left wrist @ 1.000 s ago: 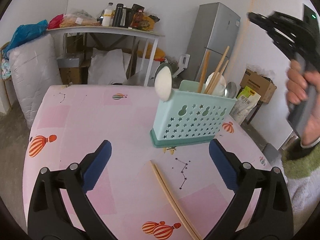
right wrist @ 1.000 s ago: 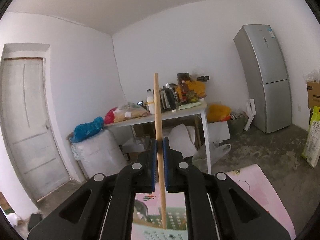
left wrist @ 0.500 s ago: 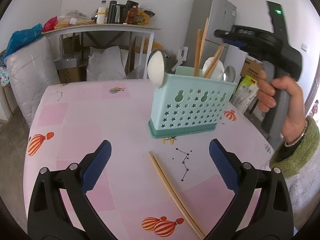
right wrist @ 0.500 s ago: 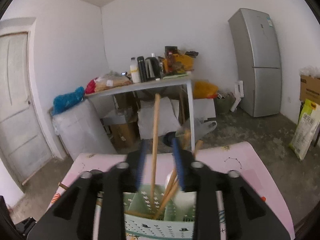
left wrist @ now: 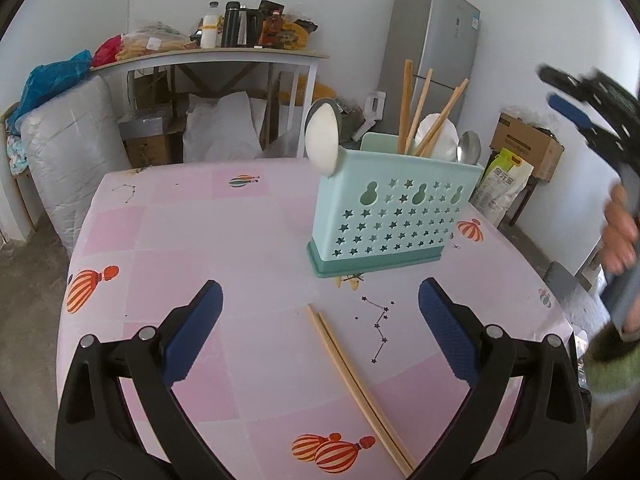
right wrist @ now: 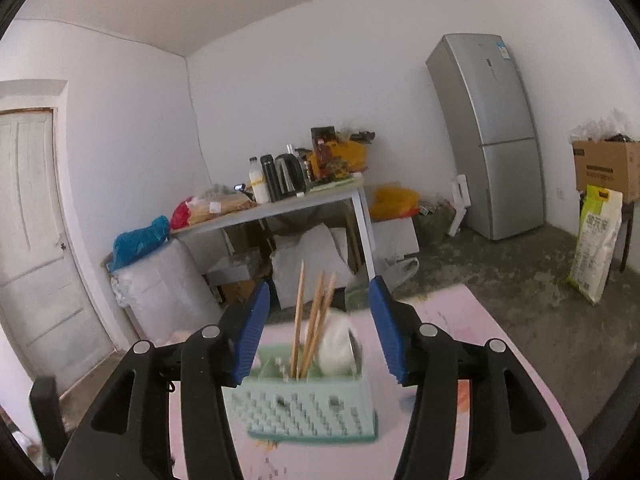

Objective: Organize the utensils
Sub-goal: 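Withdraw both open tools toward the remaining chopsticks on the table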

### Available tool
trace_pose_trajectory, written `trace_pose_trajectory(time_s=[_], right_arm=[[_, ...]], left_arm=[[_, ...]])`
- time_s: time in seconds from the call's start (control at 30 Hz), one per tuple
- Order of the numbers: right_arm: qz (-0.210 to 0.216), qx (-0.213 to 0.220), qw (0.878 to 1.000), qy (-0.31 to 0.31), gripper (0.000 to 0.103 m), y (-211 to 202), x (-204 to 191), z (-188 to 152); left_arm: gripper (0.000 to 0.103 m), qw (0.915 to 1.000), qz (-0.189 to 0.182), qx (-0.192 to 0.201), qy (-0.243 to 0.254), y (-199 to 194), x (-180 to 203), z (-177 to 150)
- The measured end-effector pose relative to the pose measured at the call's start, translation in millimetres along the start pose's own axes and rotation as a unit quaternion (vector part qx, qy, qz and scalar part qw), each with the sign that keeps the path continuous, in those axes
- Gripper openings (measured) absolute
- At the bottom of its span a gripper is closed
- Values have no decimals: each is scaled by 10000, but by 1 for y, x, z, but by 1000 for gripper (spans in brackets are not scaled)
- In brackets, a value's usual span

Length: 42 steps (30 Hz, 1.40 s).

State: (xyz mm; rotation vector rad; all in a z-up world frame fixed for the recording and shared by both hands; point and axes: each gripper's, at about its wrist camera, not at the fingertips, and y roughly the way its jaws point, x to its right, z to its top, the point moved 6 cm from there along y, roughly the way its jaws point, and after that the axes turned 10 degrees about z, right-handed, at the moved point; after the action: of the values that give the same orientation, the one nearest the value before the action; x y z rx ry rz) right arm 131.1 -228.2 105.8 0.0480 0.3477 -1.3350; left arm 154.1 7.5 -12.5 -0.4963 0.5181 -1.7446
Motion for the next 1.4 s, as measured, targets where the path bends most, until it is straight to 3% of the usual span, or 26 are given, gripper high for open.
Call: trace_pose_trajectory(time_s=[0.1,0.2,0.37,0.53,0.73,0.93,1.07,1.2,1.3,1.4], right_arm=[[98,-302,9994,155,51,-15,0,-28],[160,-871,9955,351,51,-21,1,-70],[226,-1927,9779,779,51,-24,3,-152],[311,-2474,9623,1082,51,-27,-5,-201],[292,-2638,9574,1135,51,-20,-12,-214],[221,-2782,9521,1253,51,-12,-5,-219],[196,-2877,9488,1286,51,-10,-5,-226],[184,-2936,9471,1282,51,-9,-5,-229],[189,-2944,9470,1268,51,-9,-6,-229],[187,-2956,9467,1265,51,-8,-6,-230]], left_arm=[[94,10000,-21,-83,-14,1,0,-3],[94,9998,-62,-204,21,4,1,-7],[94,9984,-350,-445,32,6,2,-18],[94,9966,-408,-695,159,8,4,-33],[94,9929,-467,-999,448,8,11,-56],[92,9896,-251,-1163,805,12,19,-79],[71,9877,35,-1198,1003,17,21,-84],[53,9863,-1,-1341,962,23,21,-88],[44,9856,-14,-1409,931,26,21,-90],[41,9858,-49,-1420,900,28,22,-90]])
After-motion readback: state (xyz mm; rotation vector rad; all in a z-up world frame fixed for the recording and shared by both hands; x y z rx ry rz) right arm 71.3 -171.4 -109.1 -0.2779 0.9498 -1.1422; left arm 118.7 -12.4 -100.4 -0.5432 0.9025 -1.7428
